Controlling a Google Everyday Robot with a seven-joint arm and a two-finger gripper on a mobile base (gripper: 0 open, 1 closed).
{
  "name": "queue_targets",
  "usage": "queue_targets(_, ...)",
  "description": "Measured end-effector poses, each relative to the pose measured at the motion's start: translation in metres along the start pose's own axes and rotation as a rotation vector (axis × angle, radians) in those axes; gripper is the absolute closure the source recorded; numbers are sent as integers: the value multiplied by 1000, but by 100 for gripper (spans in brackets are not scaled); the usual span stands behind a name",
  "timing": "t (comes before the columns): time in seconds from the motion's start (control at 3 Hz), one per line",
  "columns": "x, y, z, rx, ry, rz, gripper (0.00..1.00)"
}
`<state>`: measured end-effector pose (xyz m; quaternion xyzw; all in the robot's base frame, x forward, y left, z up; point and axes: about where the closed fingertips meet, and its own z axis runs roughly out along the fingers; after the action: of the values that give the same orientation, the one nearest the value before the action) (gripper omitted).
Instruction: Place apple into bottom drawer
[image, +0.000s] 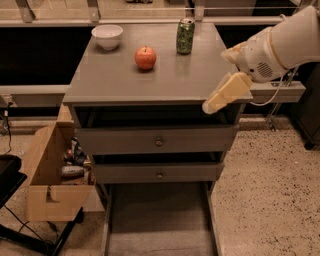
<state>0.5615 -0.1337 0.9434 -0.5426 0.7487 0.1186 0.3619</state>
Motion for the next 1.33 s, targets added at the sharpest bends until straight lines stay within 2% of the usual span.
queue_targets(0.33, -49, -21, 45, 19, -207, -21, 0)
queue_targets(0.67, -83, -32, 82, 27, -311, -51, 0)
queue_targets(1.0, -83, -32, 83, 26, -313, -50, 0)
queue_targets(1.33, -98, -54, 97, 60, -389, -26, 0)
